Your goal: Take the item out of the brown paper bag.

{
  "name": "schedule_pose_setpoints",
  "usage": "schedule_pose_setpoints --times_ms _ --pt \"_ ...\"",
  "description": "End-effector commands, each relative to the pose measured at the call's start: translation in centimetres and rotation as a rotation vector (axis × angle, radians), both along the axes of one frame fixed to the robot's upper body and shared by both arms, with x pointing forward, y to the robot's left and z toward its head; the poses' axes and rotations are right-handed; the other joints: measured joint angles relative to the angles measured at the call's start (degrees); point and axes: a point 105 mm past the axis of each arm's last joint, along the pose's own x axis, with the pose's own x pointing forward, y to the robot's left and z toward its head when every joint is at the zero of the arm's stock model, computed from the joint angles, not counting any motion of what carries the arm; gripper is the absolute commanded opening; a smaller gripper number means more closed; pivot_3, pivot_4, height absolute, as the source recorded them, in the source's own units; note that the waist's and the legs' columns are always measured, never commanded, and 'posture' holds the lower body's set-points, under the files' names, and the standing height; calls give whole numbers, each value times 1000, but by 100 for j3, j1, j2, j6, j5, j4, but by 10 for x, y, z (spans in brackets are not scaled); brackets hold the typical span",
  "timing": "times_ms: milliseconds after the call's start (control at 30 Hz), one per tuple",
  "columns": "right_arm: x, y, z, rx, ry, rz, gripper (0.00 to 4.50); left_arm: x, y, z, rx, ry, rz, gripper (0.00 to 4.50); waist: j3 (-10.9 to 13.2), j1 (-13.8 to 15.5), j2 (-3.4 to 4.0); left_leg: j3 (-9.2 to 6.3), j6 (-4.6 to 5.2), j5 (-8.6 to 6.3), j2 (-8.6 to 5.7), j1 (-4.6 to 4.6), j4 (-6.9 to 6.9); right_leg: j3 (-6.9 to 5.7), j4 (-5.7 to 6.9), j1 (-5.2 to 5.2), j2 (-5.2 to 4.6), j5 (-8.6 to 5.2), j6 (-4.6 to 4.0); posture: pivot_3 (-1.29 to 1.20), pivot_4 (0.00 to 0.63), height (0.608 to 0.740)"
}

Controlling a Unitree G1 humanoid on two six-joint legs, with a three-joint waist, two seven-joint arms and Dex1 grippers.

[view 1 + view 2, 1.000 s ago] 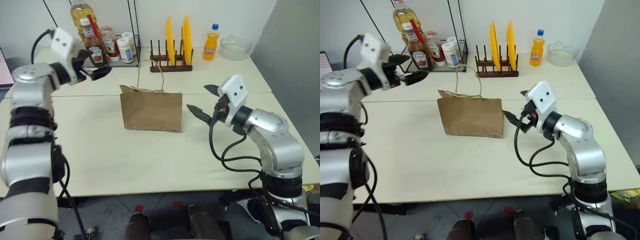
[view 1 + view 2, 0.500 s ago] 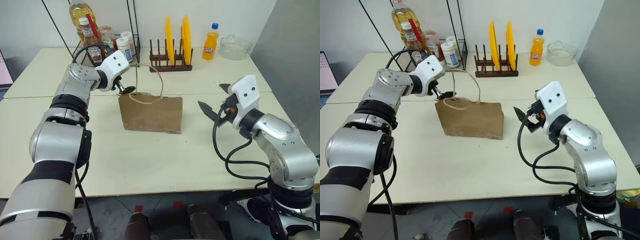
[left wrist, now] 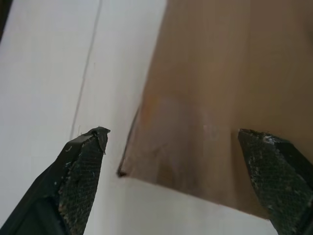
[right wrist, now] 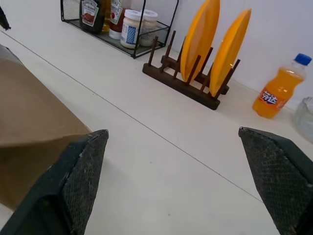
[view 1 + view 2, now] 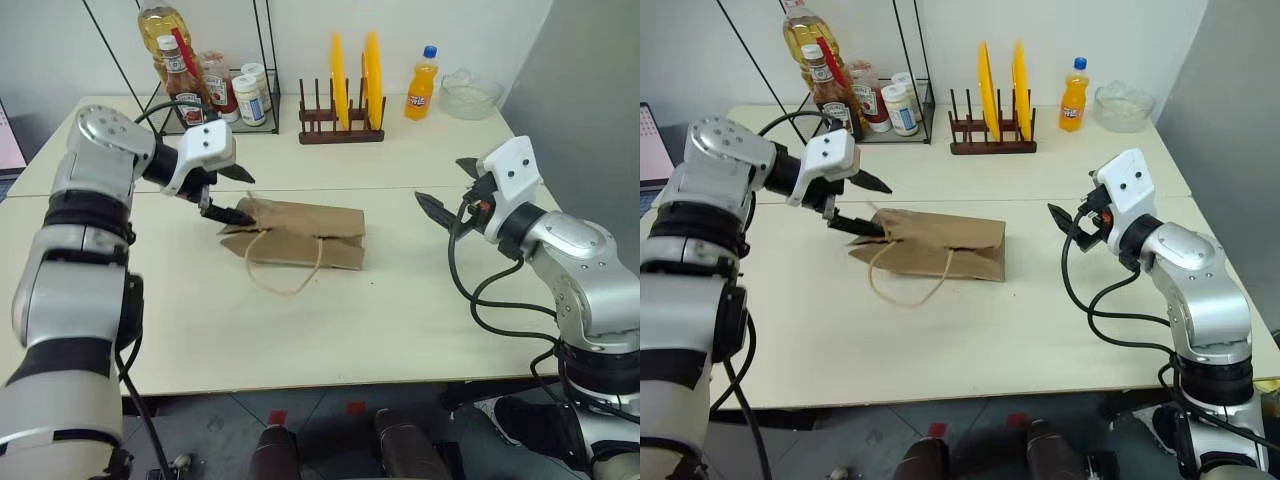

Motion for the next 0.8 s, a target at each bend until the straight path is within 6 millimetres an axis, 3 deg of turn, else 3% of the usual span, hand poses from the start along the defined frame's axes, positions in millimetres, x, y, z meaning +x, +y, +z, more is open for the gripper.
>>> schedule_pose_setpoints --times_ms 33,233,400,533,667,800 --pt "-1 7 14 -5 -62 48 4478 -19 -6 4 9 -8 -63 4500 0 -6 0 0 0 0 2 0 0 -1 0 0 0 0 0 0 150 740" --pt "5 13 9 -13 -51 89 4478 -52 -3 -24 165 0 -168 4500 0 16 1 -1 0 1 3 3 8 -2 4 2 1 0 -1 0 150 740" --pt "4 17 5 -21 -39 115 4478 -57 -26 -14 128 -85 -278 4500 1 75 -1 -1 1 1 1 -2 19 -6 4 5 -2 0 -1 0 150 740" --pt "-3 23 -4 -44 -14 166 4478 -81 -39 -23 200 -103 -467 4500 1 51 -1 -1 2 0 2 -2 14 -6 0 4 -1 -3 -5 0 150 740" --pt "-11 27 -15 -83 16 228 4478 -103 -31 -48 352 -60 -632 4500 1 14 0 -1 4 -1 3 3 7 -4 1 4 0 -8 -11 0 150 740" --pt "-18 27 -26 -137 39 263 4478 -98 -24 -78 408 -85 -732 4500 1 39 1 -1 5 -1 3 11 10 -4 5 8 1 -9 -12 0 150 740"
